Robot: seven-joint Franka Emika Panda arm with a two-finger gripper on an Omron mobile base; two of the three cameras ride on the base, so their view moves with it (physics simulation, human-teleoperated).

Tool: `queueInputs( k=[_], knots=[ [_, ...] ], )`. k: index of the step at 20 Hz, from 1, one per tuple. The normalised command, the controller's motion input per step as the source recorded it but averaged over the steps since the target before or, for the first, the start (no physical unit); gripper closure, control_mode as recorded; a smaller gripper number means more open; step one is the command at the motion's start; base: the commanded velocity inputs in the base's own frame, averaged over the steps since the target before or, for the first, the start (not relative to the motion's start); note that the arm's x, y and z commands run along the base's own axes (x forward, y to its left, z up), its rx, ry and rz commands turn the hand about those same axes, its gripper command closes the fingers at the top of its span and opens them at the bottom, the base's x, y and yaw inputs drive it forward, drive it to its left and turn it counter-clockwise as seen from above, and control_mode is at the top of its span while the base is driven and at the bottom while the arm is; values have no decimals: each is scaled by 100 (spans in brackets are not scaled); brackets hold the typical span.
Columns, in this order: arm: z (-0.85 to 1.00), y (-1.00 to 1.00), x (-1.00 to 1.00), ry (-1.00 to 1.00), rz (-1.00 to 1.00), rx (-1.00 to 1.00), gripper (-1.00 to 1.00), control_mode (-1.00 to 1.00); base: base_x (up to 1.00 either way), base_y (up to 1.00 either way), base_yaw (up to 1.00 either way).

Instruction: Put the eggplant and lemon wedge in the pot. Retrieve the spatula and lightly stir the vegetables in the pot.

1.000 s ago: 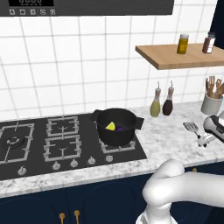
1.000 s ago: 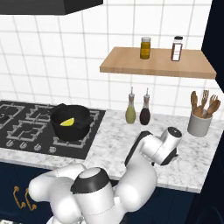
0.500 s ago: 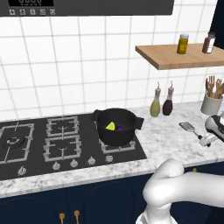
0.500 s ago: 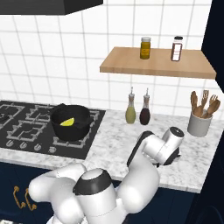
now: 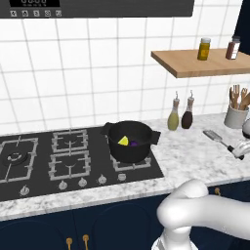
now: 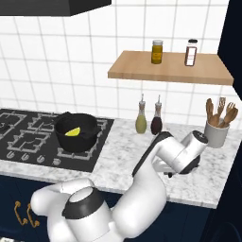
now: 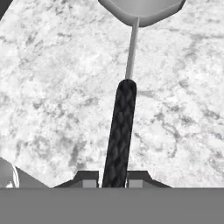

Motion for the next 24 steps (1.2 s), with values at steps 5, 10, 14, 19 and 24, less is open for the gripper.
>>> queueInputs(
  k=[5, 10, 14, 19, 24],
  knots=[
    [100, 88, -15, 12, -4, 24, 100, -100, 0, 0, 0],
    [83, 100, -17, 30, -11, 36, 100, -100, 0, 0, 0],
    [79, 100, -12, 28, -14, 33, 100, -100, 0, 0, 0],
    [87, 100, -12, 33, -20, 35, 100, -100, 0, 0, 0],
    [61, 100, -12, 32, -33, 31, 100, -100, 0, 0, 0]
  ],
)
